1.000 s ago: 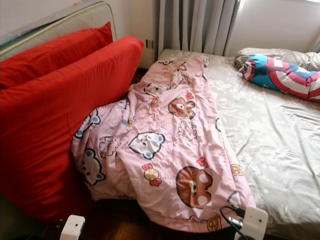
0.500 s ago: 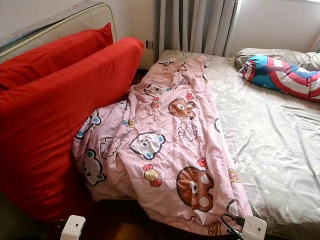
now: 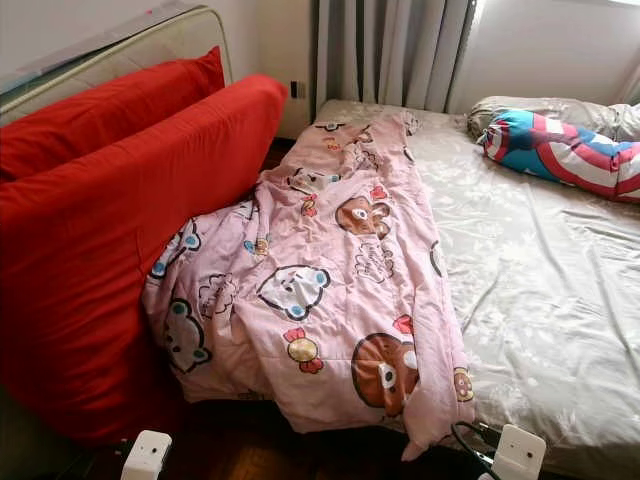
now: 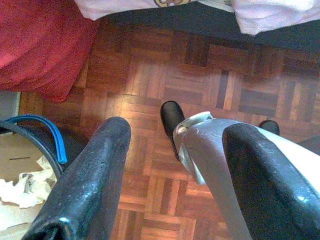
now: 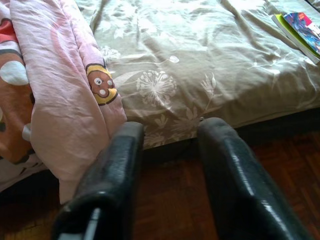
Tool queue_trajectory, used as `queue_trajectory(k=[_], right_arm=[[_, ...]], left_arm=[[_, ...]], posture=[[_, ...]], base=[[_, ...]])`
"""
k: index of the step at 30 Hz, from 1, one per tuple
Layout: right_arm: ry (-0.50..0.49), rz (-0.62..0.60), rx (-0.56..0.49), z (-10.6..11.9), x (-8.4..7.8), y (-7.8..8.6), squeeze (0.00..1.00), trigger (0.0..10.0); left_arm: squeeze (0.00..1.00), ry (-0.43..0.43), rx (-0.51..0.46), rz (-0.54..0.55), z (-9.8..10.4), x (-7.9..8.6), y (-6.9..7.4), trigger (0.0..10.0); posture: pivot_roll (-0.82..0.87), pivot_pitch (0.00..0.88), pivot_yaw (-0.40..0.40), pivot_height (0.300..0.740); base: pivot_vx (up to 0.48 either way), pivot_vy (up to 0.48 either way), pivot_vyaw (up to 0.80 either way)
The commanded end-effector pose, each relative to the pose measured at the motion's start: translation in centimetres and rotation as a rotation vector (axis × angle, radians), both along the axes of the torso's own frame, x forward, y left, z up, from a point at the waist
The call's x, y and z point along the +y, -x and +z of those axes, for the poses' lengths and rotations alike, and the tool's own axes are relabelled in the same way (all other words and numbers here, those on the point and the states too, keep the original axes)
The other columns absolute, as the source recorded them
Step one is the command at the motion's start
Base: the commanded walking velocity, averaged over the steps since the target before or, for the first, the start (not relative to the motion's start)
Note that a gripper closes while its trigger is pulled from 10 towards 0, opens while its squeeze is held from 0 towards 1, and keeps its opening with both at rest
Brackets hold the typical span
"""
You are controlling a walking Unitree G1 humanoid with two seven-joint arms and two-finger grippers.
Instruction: Clean up the room
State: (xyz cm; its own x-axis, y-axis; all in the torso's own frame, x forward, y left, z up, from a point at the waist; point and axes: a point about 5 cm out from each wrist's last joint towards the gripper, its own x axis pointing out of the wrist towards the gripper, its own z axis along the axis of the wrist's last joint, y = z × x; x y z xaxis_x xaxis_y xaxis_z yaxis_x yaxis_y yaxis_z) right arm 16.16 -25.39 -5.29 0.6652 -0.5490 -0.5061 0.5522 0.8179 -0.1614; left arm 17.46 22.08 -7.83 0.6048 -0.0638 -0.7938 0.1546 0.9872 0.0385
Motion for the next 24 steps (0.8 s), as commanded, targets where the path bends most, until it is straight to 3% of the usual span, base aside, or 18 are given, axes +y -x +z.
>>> queue_trajectory(k=[1,2,4,5,9,14,17,24], right_arm=[[0.000,-0.001,0.007,-0.1,-0.2,0.2,1.00,10.0],[-0.015,0.019,0.005,-0.2,0.1,-0.1,1.00,10.0],[-0.063,0.081,0.016,-0.6,0.9,-0.7,0.53,10.0],[-0.109,0.126,0.023,-0.9,1.6,-1.0,0.00,10.0],[-0.132,0.246,0.071,-1.4,3.2,-1.4,0.00,10.0],[-0.189,0.431,0.227,-3.0,5.5,-0.7,0.00,10.0],[-0.228,0.389,0.330,-3.9,5.2,0.9,0.00,10.0],[-0.307,0.262,0.333,-4.3,5.4,1.6,0.00,10.0]], left_arm=[[0.00,-0.006,0.021,-0.005,-0.1,0.2,0.3,10.0],[0.00,-0.006,0.021,-0.006,-0.1,0.2,0.3,10.0],[0.00,-0.006,0.021,-0.008,-0.1,0.2,0.2,10.0],[0.00,-0.008,0.022,-0.009,-0.1,0.2,0.2,10.0],[0.00,-0.008,0.022,-0.013,-0.1,0.1,0.1,10.0],[0.00,-0.010,0.018,-0.012,0.0,0.0,-0.1,10.0],[0.00,-0.010,0.013,0.012,0.0,0.0,-0.2,10.0],[0.00,0.010,0.011,0.114,-0.1,0.2,0.0,10.0]], posture=[[-0.03,0.040,-0.022,0.740],[-0.03,0.039,-0.020,0.740],[-0.04,0.038,-0.017,0.740],[-0.04,0.037,-0.015,0.740],[-0.05,0.036,-0.013,0.740],[-0.04,0.028,-0.015,0.740],[-0.02,0.022,-0.016,0.740],[-0.03,0.022,-0.011,0.740]], base=[[0.000,0.000,0.00],[0.000,0.000,0.00],[0.000,0.000,0.00],[0.000,0.000,0.00],[0.000,0.000,0.00],[0.000,0.000,0.00],[0.000,0.000,0.00],[0.000,0.000,0.00]])
